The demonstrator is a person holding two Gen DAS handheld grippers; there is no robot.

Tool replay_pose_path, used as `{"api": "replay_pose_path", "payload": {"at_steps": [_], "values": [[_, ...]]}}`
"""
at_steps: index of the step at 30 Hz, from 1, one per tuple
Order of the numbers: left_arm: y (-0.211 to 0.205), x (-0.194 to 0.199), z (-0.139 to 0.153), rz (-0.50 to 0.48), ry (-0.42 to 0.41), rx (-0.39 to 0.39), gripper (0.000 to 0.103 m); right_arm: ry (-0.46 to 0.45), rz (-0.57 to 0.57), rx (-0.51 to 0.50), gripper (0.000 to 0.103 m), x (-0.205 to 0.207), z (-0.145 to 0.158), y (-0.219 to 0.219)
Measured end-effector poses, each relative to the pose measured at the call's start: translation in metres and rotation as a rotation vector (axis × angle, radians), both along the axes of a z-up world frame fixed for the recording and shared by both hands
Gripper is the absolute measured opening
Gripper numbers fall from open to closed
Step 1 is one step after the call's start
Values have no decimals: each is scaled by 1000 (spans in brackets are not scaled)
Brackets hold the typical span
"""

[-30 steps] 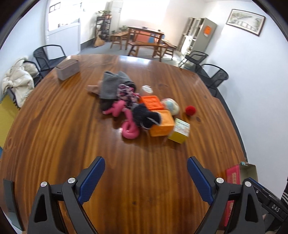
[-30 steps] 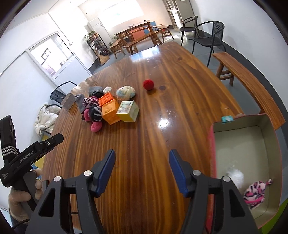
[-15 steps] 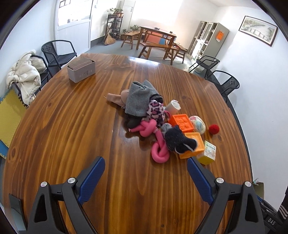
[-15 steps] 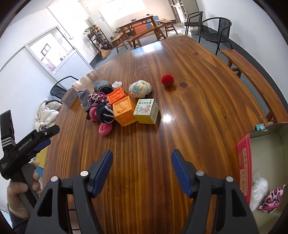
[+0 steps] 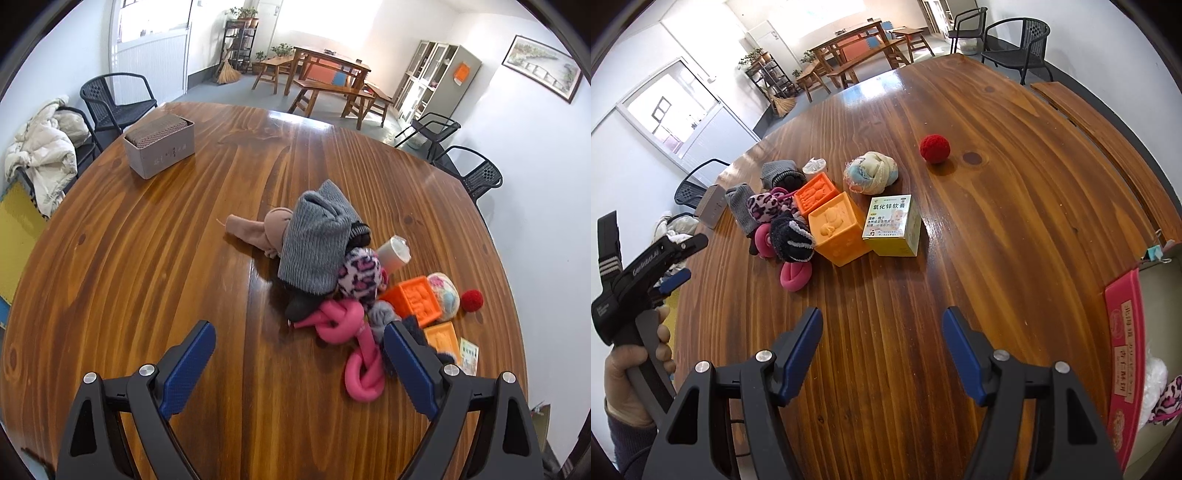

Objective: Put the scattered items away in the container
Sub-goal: 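Grasp the grey knit hat with the left tool while the right tool grasps the ointment box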

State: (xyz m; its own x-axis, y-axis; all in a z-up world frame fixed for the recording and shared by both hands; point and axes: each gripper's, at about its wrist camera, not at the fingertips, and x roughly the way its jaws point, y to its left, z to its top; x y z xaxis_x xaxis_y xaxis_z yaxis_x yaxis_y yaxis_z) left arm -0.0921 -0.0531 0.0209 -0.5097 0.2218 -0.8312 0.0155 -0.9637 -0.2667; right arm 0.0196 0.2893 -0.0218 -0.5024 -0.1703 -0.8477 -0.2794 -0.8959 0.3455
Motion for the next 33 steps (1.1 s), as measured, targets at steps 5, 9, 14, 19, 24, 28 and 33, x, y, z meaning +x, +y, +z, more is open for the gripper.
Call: {"api": "replay_pose_path", "payload": {"at_steps": [5, 9, 14, 19, 24, 28, 33], "values": [[2, -33, -7, 3, -2, 20, 94, -22, -19, 1, 71, -8, -8, -2], [12, -57, -13, -1, 1, 18, 94, -37, -32, 10, 71, -15, -13, -2], [22, -82, -24, -8, 1, 12, 94, -50, -41, 20, 71, -23, -18, 0], [26, -99, -40, 1, 0, -16, 94, -57, -37, 27, 71, -33, -20, -1], [21, -106, -53, -21, -16, -3, 65, -63, -27, 40, 71, -42, -25, -4], [19, -99, -47, -63, 21, 5, 48, -67, -21, 43, 71, -52, -30, -5], [11, -81, -35, -89, 54, 12, 48, -54, -20, 83, 71, -71, -36, -5]]}}
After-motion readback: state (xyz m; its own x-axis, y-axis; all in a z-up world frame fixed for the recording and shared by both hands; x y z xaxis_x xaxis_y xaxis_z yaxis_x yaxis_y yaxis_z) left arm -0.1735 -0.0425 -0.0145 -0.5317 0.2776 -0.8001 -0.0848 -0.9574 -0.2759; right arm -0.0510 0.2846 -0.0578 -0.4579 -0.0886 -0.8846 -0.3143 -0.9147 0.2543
